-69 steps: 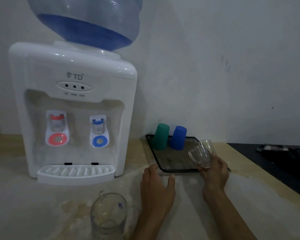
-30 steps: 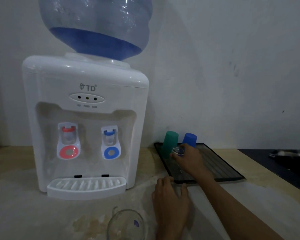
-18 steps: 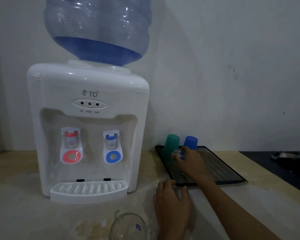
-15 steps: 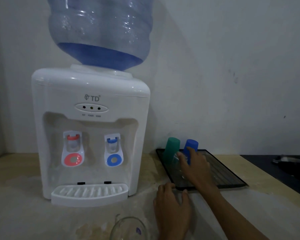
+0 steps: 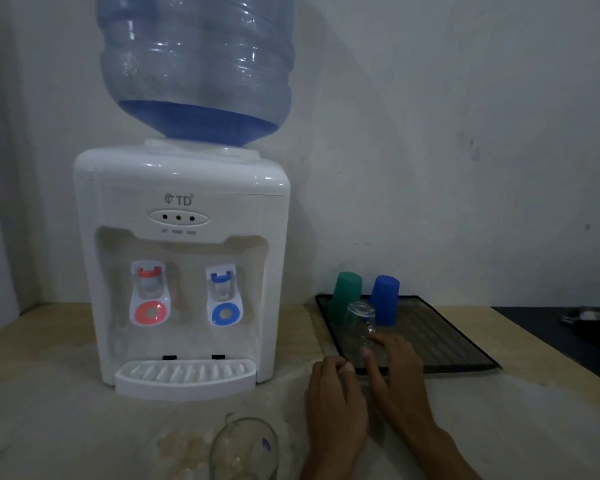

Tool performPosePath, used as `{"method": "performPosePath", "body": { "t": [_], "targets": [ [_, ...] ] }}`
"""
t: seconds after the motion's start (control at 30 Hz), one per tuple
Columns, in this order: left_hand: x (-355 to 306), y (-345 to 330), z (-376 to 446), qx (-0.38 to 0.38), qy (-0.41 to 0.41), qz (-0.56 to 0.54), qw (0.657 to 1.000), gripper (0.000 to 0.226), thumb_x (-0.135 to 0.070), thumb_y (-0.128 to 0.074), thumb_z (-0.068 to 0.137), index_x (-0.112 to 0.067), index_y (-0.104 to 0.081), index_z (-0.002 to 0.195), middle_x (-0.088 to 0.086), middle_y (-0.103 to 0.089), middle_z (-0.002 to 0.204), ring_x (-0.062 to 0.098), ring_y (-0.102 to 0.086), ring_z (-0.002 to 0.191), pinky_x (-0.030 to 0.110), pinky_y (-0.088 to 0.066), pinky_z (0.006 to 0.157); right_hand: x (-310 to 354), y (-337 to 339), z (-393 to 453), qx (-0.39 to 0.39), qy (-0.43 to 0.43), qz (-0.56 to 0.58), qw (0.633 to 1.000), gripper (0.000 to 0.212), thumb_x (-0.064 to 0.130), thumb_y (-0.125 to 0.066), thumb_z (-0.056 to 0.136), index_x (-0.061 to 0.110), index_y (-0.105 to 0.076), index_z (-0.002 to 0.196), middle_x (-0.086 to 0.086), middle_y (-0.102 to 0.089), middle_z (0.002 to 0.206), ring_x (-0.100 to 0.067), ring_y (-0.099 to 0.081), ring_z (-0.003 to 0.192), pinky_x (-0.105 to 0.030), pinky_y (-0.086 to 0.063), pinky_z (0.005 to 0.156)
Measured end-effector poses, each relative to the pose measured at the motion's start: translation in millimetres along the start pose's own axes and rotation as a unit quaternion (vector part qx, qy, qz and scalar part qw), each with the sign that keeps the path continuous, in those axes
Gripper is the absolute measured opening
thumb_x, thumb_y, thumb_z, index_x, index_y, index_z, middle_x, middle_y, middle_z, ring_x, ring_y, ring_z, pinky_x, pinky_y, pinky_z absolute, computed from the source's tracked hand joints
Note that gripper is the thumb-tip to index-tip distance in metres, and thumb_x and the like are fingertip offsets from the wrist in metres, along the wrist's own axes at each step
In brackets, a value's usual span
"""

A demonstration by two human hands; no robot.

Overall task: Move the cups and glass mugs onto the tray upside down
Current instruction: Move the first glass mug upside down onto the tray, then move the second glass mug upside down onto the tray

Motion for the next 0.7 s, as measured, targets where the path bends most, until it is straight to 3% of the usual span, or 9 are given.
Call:
{"method": "performPosePath", "body": {
  "t": [0.2, 0.3, 0.4, 0.57, 0.7],
  "targets": [
    [-29.0, 5.1, -16.4, -0.013, -0.151, 0.016, 0.988, 0.027, -0.040, -0.040, 0.106, -0.028, -0.057, 0.123, -0.012, -0.059, 0.115, -0.001, -0.055, 0.101, 0.025, -0.048, 0.096, -2.4, 5.3, 3.4, 0.008, 0.032, 0.040, 0.999, 0.019, 0.020, -0.061, 0.100, 0.009, -0.067, 0.114, -0.007, -0.067, 0.110, -0.022, -0.061, 0.102, -0.047, -0.050, 0.091],
    [-50.9, 11.3, -29.9, -0.004, -0.229, 0.036, 0.973, 0.037, -0.042, -0.039, 0.105, -0.020, -0.058, 0.129, -0.004, -0.061, 0.124, 0.005, -0.056, 0.112, 0.027, -0.045, 0.105, -9.0, 8.6, 3.5, 0.013, 0.045, 0.033, 0.998, 0.022, 0.005, -0.068, 0.094, 0.003, -0.067, 0.116, -0.016, -0.068, 0.114, -0.026, -0.061, 0.105, -0.038, -0.044, 0.092],
    [-74.4, 22.7, -43.9, -0.020, -0.305, 0.052, 0.951, 0.032, -0.035, -0.051, 0.102, -0.020, -0.055, 0.130, -0.003, -0.060, 0.128, 0.007, -0.053, 0.121, 0.027, -0.043, 0.109, -16.2, 6.7, 3.4, 0.035, 0.044, 0.020, 0.998, 0.028, -0.005, -0.071, 0.089, -0.002, -0.066, 0.117, -0.021, -0.068, 0.116, -0.036, -0.062, 0.107, -0.042, -0.044, 0.095],
    [-101.1, 51.0, -66.1, -0.047, -0.394, 0.047, 0.917, 0.035, -0.025, -0.064, 0.096, -0.014, -0.057, 0.128, 0.003, -0.061, 0.126, 0.014, -0.055, 0.121, 0.030, -0.046, 0.106, -22.5, -4.1, 8.8, 0.095, 0.066, -0.011, 0.993, 0.015, 0.013, -0.064, 0.096, 0.006, -0.065, 0.109, -0.013, -0.067, 0.108, -0.030, -0.062, 0.099, -0.047, -0.051, 0.089],
    [-106.3, 91.3, -84.3, -0.088, -0.412, 0.044, 0.906, 0.038, -0.022, -0.068, 0.093, -0.013, -0.057, 0.128, 0.001, -0.060, 0.126, 0.011, -0.055, 0.120, 0.026, -0.045, 0.105, -9.9, 6.0, 7.2, 0.023, 0.068, 0.074, 0.995, 0.019, 0.020, -0.059, 0.101, 0.007, -0.065, 0.112, -0.005, -0.064, 0.106, -0.021, -0.058, 0.097, -0.037, -0.047, 0.083]
  ]
}}
Point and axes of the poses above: each hand's wrist, its own z-axis towards the middle knuckle, its own y-axis out of the back of the hand, x = y × z, the point moved 6 cm from there along z, towards the middle knuckle
